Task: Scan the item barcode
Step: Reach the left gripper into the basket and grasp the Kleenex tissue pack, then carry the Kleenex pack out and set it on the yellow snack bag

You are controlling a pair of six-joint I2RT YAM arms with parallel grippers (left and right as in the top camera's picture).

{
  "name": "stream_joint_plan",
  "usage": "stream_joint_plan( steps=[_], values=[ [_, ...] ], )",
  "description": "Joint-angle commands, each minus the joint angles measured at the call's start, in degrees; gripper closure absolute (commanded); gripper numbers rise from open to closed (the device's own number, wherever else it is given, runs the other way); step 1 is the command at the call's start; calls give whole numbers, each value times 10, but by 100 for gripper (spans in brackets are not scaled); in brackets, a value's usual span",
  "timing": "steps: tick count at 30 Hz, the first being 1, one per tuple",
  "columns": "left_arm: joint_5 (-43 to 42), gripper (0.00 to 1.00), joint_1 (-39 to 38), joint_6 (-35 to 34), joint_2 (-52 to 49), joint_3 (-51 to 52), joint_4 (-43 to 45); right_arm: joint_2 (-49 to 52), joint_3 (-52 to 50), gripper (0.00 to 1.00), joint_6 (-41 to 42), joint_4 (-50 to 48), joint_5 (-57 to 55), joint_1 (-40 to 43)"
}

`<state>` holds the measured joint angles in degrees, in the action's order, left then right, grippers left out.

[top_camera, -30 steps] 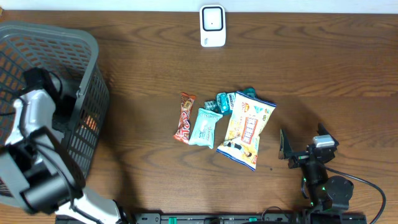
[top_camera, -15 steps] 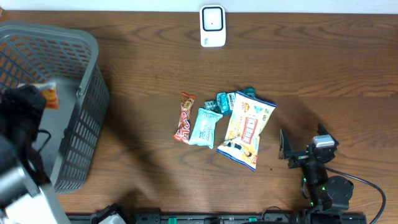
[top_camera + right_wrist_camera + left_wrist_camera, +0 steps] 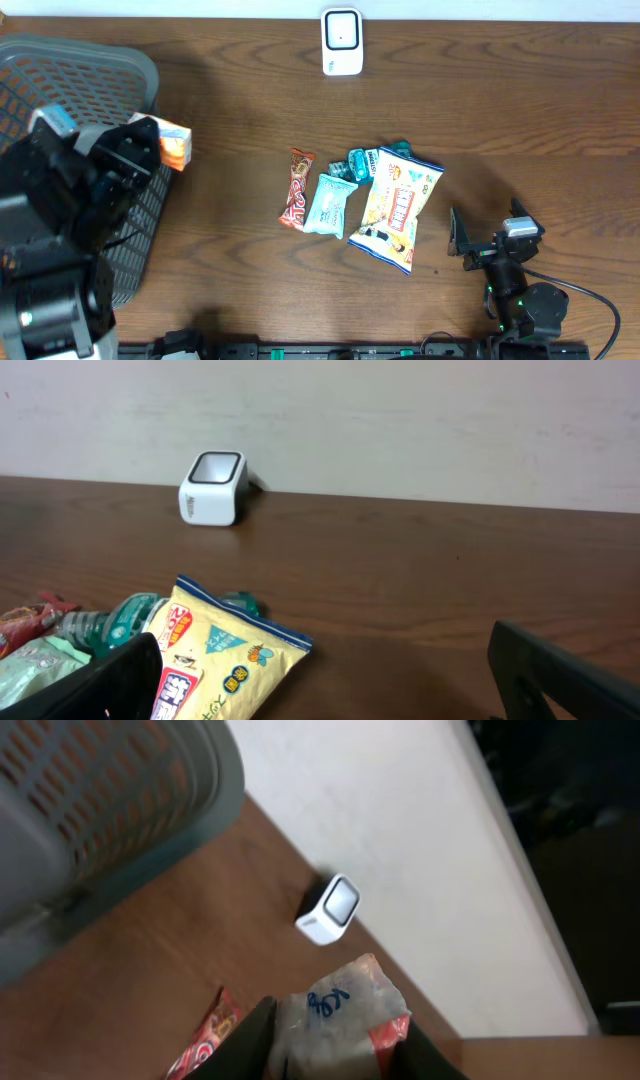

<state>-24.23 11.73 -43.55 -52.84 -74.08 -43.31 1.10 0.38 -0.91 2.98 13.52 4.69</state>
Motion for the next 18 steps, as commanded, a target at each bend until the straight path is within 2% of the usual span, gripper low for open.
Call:
stream_joint_plan(
  steps=[1,9,13,18],
  values=[
    [14,77,-65,2,-38,9,-11,-1,-1,1,-9,2,1,2],
    [75,77,-267,2,-194,48,-15,-1,-1,1,-9,2,1,2],
    [113,77,-384,-24,-310,54,-3,-1,-1,1,-9,2,1,2],
    [122,77,-468,-40,-403,54,41,-1,-1,1,-9,2,1,2]
  ],
)
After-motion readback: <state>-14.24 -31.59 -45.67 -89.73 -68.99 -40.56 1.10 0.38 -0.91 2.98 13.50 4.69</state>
